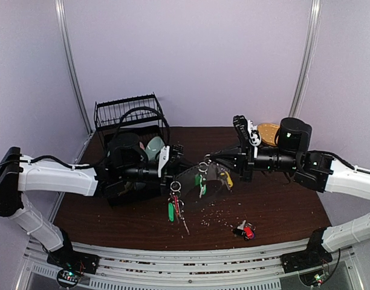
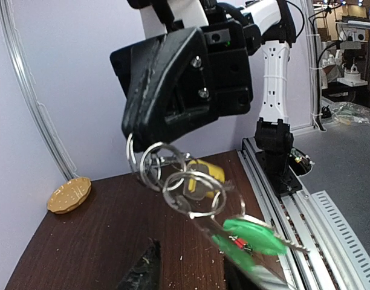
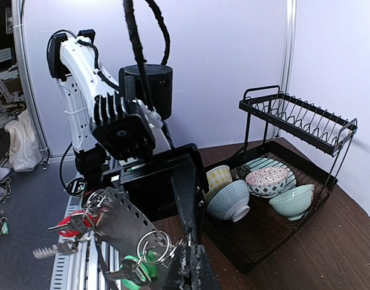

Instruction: Put the keys on the keyring

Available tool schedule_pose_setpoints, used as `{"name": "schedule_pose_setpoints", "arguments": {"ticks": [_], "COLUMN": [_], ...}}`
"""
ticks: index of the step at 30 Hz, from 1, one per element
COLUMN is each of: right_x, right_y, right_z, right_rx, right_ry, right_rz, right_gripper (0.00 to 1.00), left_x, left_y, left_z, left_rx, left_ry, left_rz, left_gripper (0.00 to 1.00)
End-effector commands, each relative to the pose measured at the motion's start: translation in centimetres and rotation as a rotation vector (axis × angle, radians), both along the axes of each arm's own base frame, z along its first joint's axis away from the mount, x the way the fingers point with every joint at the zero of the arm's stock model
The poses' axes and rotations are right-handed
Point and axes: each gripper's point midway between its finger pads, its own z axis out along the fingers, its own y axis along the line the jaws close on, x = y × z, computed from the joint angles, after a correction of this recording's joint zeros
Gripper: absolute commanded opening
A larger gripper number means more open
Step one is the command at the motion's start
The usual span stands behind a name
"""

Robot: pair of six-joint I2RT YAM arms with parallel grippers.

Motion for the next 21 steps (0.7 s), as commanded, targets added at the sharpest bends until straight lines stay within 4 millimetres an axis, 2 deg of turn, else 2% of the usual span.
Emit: {"name": "schedule_pose_setpoints", "arguments": {"ticks": [1,4,6,12,15,21], "right_x": [0.6,0.6,0.6,0.1,-0.2,-0.6], "right_y": [-0.7,-0.4,-0.2,0.4,0.6,0.9], "right_z": [2.7,2.4,2.4,2.6,2.4,2.5], "right_rx": [0.102,0.103,0.108,0.138,0.130,0.149], "right_ry": [-0.062,-0.053,-0.047,-0.024,-0.018,-0.010], "right_rz": [-0.049,-0.037,-0.028,0.021,0.043,0.074], "right_gripper": [0.00,0.00,0.00,0.00,0.00,0.00], "left_x": [-0.7,0.7,1.0,1.2,0.8,1.1], "left_y": [0.3,0.5,0.9,-0.1,-0.2,-0.1], "left_z": [4.6,6.1,6.9,6.3,6.7,6.6], "left_rx": [-0.155,-0.217,-0.264,-0.249,-0.262,-0.265], "left_ry": [-0.084,-0.051,-0.047,-0.040,-0.062,-0.075], "left_rz": [-0.008,0.087,0.114,0.106,0.093,0.130], "left_gripper": [0.39,0.38,0.35,0.34,0.33,0.15]}}
